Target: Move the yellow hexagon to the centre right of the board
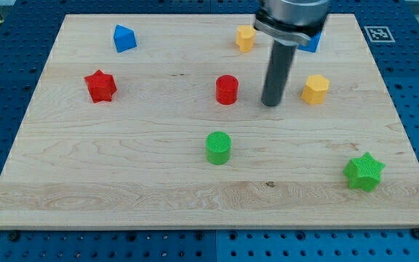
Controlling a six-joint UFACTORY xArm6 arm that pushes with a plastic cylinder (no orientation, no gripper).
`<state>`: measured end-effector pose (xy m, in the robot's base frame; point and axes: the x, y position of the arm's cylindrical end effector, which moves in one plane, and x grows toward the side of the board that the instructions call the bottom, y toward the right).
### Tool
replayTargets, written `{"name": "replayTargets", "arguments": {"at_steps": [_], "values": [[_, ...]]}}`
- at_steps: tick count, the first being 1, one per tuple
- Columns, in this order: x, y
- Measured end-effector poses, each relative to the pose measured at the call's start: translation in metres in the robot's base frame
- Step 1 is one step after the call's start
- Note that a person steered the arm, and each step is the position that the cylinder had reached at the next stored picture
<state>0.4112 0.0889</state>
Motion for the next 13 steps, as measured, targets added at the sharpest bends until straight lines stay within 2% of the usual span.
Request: {"name": "replayTargets", "arguments": {"at_steps": [3, 8, 10, 13], "values": [[-0.022, 0.026], [-0.006, 0.082], [-0.031, 0.097], [-0.030, 0.132]]}}
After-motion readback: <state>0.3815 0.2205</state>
